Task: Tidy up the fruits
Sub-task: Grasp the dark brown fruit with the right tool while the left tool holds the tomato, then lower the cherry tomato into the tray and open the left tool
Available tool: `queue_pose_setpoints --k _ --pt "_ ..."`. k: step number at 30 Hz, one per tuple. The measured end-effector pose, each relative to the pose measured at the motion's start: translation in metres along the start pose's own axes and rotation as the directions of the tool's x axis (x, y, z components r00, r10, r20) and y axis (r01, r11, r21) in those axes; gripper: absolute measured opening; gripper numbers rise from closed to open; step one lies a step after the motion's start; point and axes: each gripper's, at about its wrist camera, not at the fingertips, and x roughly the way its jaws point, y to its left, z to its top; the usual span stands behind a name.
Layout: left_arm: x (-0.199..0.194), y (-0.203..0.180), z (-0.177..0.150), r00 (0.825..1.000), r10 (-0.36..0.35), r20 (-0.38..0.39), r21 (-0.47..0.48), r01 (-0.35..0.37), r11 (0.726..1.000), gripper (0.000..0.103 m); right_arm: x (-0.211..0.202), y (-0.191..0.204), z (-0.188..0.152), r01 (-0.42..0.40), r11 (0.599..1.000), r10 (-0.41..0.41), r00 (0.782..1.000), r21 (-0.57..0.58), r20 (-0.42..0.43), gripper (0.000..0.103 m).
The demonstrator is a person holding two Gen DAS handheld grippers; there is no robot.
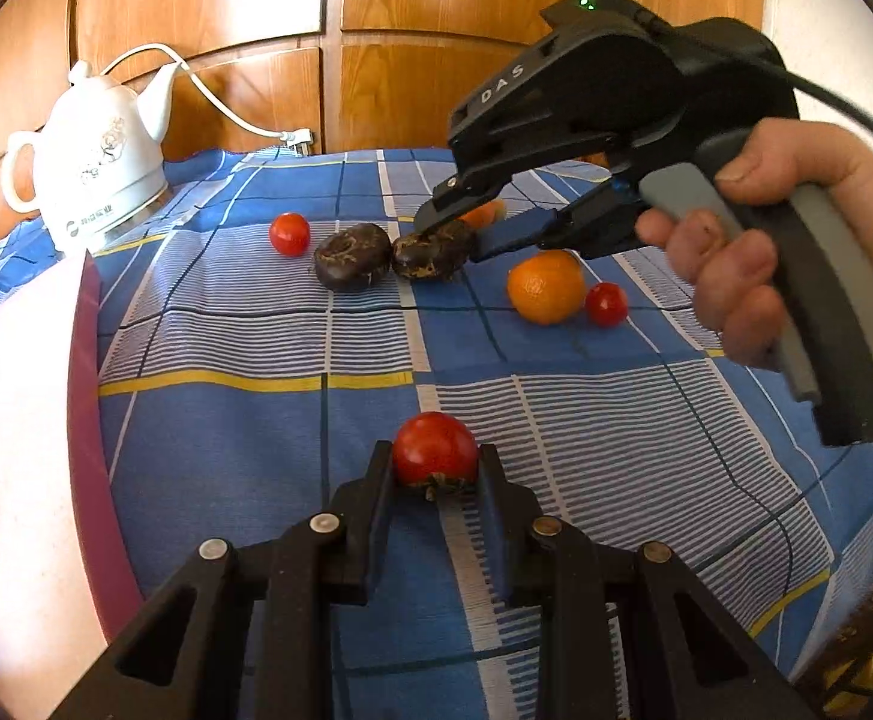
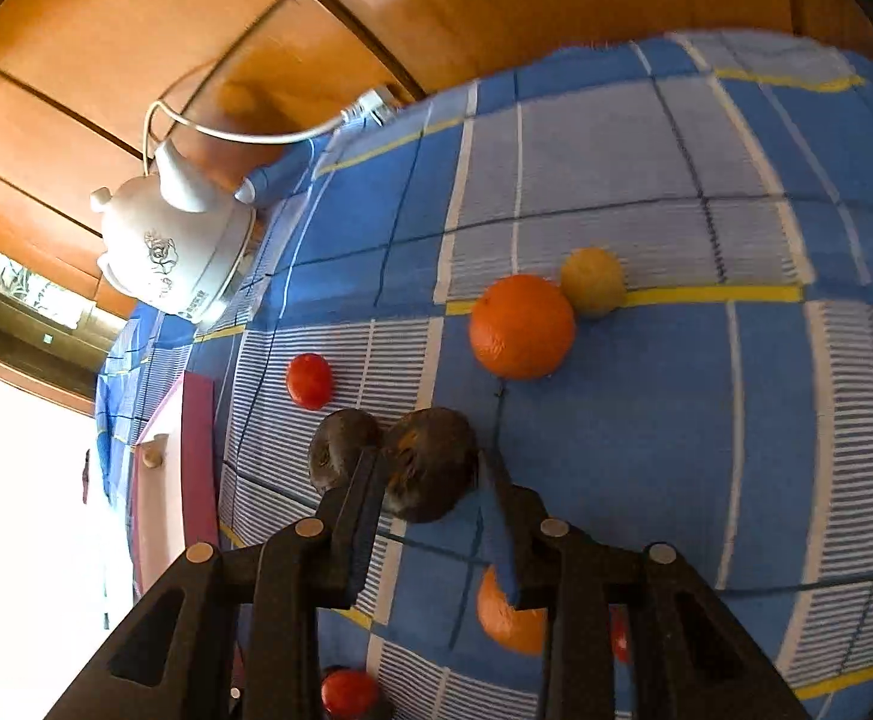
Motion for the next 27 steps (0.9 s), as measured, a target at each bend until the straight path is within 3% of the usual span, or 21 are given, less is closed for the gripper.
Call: queue_pose_setpoints --k 8,16,21,27 --pt "0.000 0.001 0.000 1.000 -0.008 0.002 -0.004 0.008 1.000 0.027 0.001 0.007 0.001 0.024 0.999 -0.023 1.000 -0.049 0.015 0.024" --pt "0.000 0.003 0.001 1.000 -0.009 -0.005 -0.008 0.009 1.000 0.026 -0.070 -0.010 -0.013 0.031 0.999 -0.026 0.981 -0.025 0.190 0.023" --pt "0.000 0.004 0.006 0.999 -0.018 -0.028 -0.016 0.017 1.000 0.026 -0.107 -0.035 -0.032 0.141 0.990 -0.143 0.954 0.027 0.265 0.023" --pt "-0.020 0.015 0.018 0.997 -0.071 -0.024 -0.074 0.069 0.995 0.025 -0.115 -0.075 -0.062 0.195 0.975 -0.215 0.950 0.104 0.228 0.024"
